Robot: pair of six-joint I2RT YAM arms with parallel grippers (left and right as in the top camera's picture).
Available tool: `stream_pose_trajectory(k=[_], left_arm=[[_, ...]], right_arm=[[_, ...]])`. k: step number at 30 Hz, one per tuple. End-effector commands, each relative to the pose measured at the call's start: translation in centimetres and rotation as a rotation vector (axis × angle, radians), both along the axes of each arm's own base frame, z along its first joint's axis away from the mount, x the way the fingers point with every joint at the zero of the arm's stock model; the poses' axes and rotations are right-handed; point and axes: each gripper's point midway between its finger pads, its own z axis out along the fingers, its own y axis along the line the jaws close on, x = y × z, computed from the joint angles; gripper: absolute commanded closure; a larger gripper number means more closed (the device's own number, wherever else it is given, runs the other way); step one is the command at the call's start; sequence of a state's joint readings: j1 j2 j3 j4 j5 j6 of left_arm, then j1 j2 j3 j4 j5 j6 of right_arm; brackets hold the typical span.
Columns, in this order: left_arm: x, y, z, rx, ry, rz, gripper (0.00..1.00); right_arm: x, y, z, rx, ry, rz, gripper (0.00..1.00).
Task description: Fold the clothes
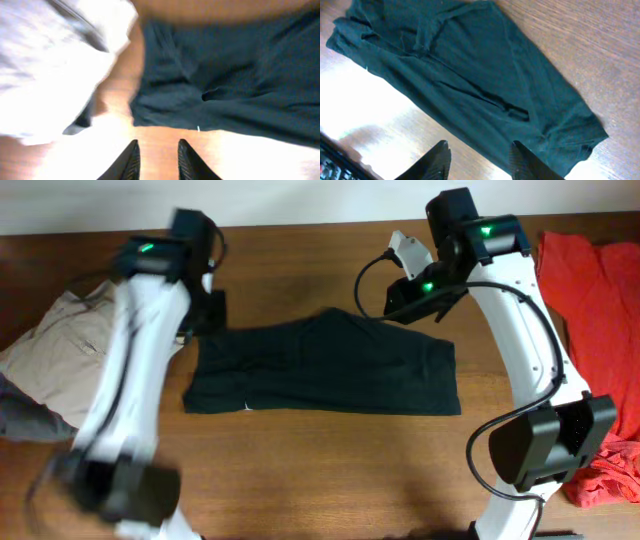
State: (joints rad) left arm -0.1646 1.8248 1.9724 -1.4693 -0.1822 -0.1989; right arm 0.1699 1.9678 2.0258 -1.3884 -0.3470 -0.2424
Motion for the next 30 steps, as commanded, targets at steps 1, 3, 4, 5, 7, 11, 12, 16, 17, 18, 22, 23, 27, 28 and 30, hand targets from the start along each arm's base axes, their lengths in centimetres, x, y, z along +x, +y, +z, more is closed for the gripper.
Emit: stream_pose_trajectory(k=[1,3,4,5,7,11,12,16,17,18,22,23,27,28,30], left_arm=[[-2.1,0.7,4.4,-0.005,-0.159,0.054,0.69],[-2.5,0.1,2.9,-0.04,-0.145,0.042,0.66],[-2.5,-0.4,1.5,-0.063,-0.124,0.033,0.65],[-2.6,-0.9,0.0,-0.089,-0.1,0.025,0.64],[-2.5,-2.2,-3.7,-0.155,-0.054,0.006,0.62],[-1.9,-4.4,-9.4,-0.317,-0.047,0.011,0.54],[-1.7,-4.6,-10.4,-0.352,-0.058,0.032,0.53],[-1.0,-3.3,-13.1,-0.385,-0.101,0.134,0.49],[-0.9,-3.0,-13.6,-0.386,-0.11,0.141,0.49],[-0.8,-2.8,-14.0,-0.387,-0.117,0.145,0.49],[-0.4,-2.9,-16.2,-0.405,-0.12,0.145,0.49],[-0.3,-3.1,-16.4,-0.414,-0.116,0.141,0.49],[0.5,-3.5,-17.9,-0.435,-0.106,0.134,0.5],[0.6,-3.6,-18.5,-0.434,-0.1,0.135,0.5],[0.6,-3.6,-19.3,-0.432,-0.086,0.137,0.5]], right_arm=[[-0.4,-0.7,2.5,-0.001,-0.06,-0.027,0.52],[-0.6,-0.7,3.0,0.001,-0.072,-0.028,0.51],[-0.7,-0.7,3.2,0.002,-0.075,-0.028,0.5],[-0.8,-0.7,3.3,0.003,-0.077,-0.03,0.49],[-0.9,-0.8,3.4,0.004,-0.069,-0.044,0.48],[-1.1,-0.9,3.2,-0.002,-0.056,-0.053,0.48],[-1.1,-0.9,3.2,-0.002,-0.057,-0.053,0.47],[-1.1,-0.9,3.2,-0.002,-0.057,-0.052,0.47],[-1.1,-0.9,3.2,-0.002,-0.058,-0.052,0.47],[-1.0,-0.9,3.3,-0.002,-0.059,-0.052,0.48],[-0.8,-0.9,3.3,0.0,-0.067,-0.052,0.47],[-0.8,-0.9,3.3,0.0,-0.067,-0.052,0.47],[-0.8,-0.9,3.2,0.0,-0.065,-0.052,0.47],[-0.8,-0.9,3.2,-0.001,-0.065,-0.053,0.47],[-0.8,-0.9,3.2,-0.001,-0.065,-0.052,0.47]])
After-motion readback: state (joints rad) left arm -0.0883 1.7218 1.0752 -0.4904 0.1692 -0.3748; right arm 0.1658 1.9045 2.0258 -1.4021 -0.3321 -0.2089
